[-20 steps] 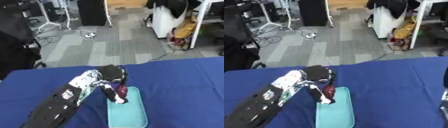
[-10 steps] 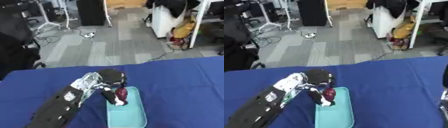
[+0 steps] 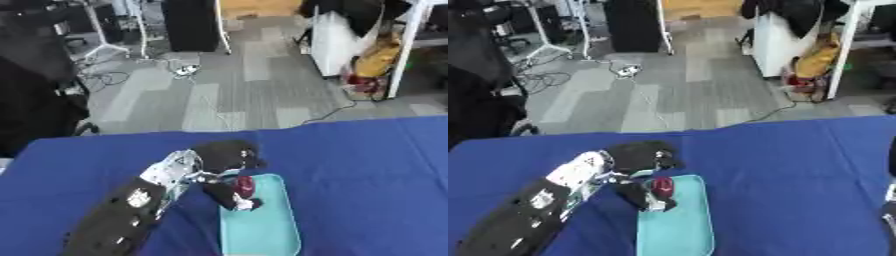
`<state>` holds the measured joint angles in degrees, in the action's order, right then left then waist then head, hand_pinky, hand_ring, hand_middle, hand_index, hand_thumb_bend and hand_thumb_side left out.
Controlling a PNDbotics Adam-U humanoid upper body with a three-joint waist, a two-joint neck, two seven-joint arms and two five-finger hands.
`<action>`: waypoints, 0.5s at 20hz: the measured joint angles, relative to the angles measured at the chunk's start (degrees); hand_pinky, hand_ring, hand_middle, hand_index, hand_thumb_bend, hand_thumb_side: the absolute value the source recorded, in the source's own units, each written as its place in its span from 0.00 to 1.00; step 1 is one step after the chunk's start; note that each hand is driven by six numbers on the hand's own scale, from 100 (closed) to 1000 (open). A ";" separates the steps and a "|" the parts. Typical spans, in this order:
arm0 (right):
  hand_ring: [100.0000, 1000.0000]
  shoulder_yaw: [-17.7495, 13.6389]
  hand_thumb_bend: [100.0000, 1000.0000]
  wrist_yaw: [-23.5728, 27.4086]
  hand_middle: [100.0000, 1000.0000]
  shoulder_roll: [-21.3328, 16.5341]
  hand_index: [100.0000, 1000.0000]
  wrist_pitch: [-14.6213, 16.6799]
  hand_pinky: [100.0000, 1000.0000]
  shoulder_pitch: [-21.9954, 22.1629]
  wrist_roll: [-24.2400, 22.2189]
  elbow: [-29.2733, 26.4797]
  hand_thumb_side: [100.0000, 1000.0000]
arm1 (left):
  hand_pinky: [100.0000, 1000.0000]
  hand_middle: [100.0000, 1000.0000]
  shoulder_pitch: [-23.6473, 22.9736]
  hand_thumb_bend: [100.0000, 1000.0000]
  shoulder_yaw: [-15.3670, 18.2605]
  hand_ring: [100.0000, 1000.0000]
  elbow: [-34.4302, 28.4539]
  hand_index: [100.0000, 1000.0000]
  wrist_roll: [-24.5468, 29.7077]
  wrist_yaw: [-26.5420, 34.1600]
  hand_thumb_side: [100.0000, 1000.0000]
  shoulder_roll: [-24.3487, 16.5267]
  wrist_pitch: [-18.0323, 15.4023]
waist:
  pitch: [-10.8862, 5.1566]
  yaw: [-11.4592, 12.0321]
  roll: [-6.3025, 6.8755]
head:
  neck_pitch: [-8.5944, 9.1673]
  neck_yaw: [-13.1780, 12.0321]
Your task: Pick up objects on the table and place them in the box.
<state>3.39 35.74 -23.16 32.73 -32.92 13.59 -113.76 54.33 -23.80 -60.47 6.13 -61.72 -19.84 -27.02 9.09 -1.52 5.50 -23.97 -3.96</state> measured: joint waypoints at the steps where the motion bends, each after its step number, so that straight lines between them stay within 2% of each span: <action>1: 0.39 -0.02 0.00 -0.03 0.47 -0.05 0.61 0.02 0.28 0.21 0.02 0.00 1.00 | 0.71 0.87 -1.96 0.05 0.10 0.74 -3.51 0.88 -1.21 3.03 0.87 -1.32 1.12 | -0.02 0.36 0.03 | 0.31 0.04; 5: 0.39 -0.43 0.00 -0.65 0.47 -1.16 0.61 0.41 0.28 1.42 0.21 0.00 1.00 | 0.60 0.84 -11.49 0.05 1.24 0.67 -21.43 0.86 -5.69 18.33 0.81 -8.22 8.04 | -0.45 1.90 -0.05 | 1.09 0.54; 8: 0.39 -0.92 0.00 -1.56 0.47 -1.78 0.61 0.92 0.27 2.46 0.52 0.00 1.00 | 0.54 0.79 -19.90 0.05 4.55 0.60 -35.63 0.84 -8.77 29.16 0.74 -12.21 14.42 | -0.51 2.96 -0.66 | 1.01 0.68; 10: 0.39 -1.24 0.00 -2.19 0.47 -2.04 0.61 1.25 0.27 3.15 0.77 0.00 1.00 | 0.52 0.77 -25.10 0.05 7.78 0.57 -43.57 0.83 -11.35 35.04 0.72 -12.69 18.29 | -0.51 3.90 -1.33 | 0.36 0.67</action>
<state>2.15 33.55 -25.20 33.98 -29.77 14.36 -113.76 29.23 -16.03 -104.04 -5.23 -26.68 -32.53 -8.73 8.58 2.37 4.16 -23.61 -3.30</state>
